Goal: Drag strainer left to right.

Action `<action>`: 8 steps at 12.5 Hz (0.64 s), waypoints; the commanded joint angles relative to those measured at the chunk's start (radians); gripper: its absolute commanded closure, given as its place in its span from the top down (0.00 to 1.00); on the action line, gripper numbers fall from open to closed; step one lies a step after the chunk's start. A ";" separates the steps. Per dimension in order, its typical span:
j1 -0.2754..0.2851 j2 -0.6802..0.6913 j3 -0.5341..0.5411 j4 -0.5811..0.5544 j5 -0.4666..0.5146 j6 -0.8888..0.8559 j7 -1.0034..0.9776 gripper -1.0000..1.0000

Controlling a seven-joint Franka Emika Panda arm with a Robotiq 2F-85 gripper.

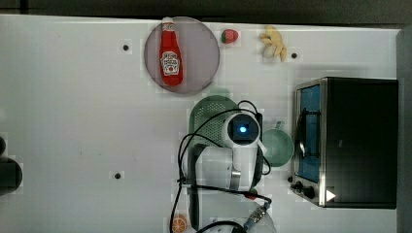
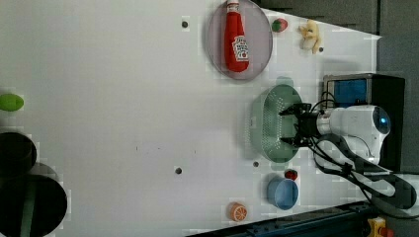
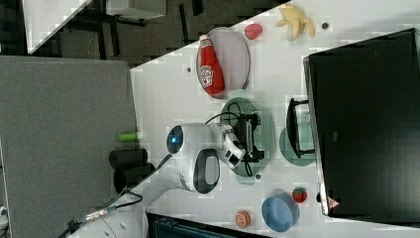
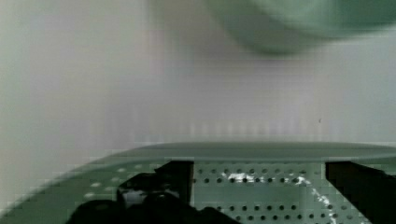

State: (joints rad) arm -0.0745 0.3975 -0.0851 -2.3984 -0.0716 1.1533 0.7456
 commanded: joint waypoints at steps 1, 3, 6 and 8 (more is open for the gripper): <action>-0.016 -0.032 0.010 0.002 -0.017 0.000 -0.087 1.00; -0.016 -0.082 0.048 0.001 -0.016 -0.045 -0.211 1.00; -0.016 -0.222 0.084 0.022 -0.014 -0.169 -0.425 1.00; -0.016 -0.331 0.092 0.070 -0.013 -0.336 -0.553 1.00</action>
State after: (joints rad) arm -0.1038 0.1545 0.0124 -2.3828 -0.0845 0.8721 0.3711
